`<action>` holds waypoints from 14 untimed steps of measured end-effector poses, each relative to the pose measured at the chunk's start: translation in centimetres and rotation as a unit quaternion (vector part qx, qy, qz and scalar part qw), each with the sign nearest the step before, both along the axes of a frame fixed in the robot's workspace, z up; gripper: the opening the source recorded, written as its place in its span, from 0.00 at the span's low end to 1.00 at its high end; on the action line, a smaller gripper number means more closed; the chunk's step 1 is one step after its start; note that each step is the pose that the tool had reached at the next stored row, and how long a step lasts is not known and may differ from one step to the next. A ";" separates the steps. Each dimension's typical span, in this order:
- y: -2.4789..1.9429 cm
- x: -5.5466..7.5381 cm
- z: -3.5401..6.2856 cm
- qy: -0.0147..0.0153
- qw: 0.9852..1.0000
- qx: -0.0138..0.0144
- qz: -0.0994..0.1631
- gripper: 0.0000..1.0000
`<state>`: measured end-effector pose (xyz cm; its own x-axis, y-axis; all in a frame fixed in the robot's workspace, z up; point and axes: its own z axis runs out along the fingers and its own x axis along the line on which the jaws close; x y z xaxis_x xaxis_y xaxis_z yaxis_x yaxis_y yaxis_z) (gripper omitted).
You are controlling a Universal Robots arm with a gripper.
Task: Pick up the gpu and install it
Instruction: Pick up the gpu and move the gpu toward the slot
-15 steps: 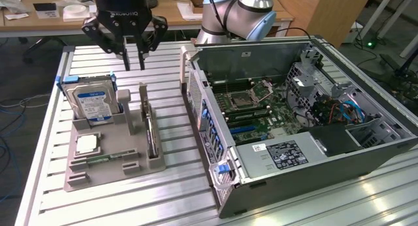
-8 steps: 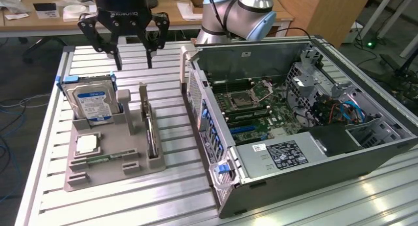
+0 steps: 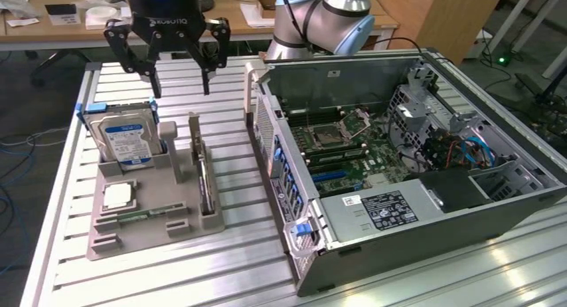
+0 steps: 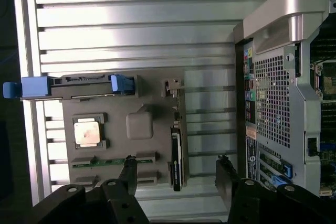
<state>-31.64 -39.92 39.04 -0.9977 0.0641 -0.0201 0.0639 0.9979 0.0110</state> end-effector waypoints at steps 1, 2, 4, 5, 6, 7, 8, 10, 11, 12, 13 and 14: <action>-0.01 0.0 -0.07 0.000 1.000 -0.003 0.000 0.71; -0.02 0.0 -0.25 0.000 1.000 -0.004 0.001 0.71; -0.17 0.0 -0.59 0.000 1.000 -0.004 0.001 0.71; -0.34 0.0 -0.77 0.000 1.000 -0.004 0.001 0.71; -0.45 0.0 -0.96 0.000 1.000 -0.004 0.002 0.71; -0.49 0.0 -1.12 0.000 1.000 -0.004 0.006 0.71; -0.52 0.0 -1.26 0.000 1.000 -0.004 0.010 0.71; -0.66 0.0 -1.47 0.000 1.000 -0.004 0.013 0.71; -0.79 0.0 -1.55 0.000 1.000 -0.004 0.013 0.71; -0.97 0.0 -1.64 0.000 1.000 -0.004 0.013 0.71; -1.09 0.0 -1.73 0.000 1.000 -0.004 0.013 0.71; -1.17 0.0 -1.83 0.000 1.000 -0.004 0.013 0.71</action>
